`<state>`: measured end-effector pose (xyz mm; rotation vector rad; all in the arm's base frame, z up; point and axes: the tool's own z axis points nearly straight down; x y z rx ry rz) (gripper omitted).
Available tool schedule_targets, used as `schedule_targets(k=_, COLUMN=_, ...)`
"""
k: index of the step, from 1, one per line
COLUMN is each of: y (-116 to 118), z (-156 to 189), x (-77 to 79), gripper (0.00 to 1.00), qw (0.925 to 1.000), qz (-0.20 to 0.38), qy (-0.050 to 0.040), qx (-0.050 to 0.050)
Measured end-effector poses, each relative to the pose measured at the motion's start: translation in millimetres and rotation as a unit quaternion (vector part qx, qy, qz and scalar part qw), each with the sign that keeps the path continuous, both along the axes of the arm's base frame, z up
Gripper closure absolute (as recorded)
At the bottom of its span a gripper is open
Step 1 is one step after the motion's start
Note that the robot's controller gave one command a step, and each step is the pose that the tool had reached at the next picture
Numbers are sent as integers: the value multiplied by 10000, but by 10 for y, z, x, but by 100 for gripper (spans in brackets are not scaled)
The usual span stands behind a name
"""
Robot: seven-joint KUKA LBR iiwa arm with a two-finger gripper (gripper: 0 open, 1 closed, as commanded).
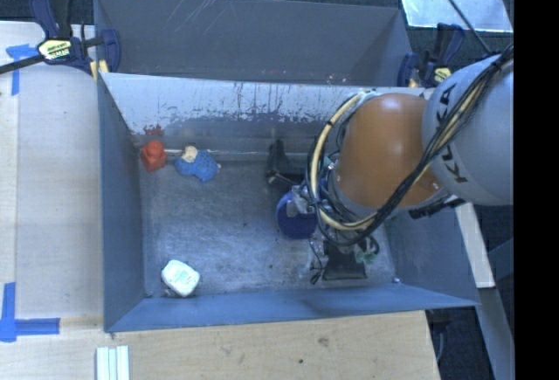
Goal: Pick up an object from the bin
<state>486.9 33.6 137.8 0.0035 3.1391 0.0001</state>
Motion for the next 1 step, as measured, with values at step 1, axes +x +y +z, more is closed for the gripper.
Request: schedule_targets(k=1, y=-149, z=-543, x=610, gripper=0, qw=9990, qz=444, qy=14, qx=15)
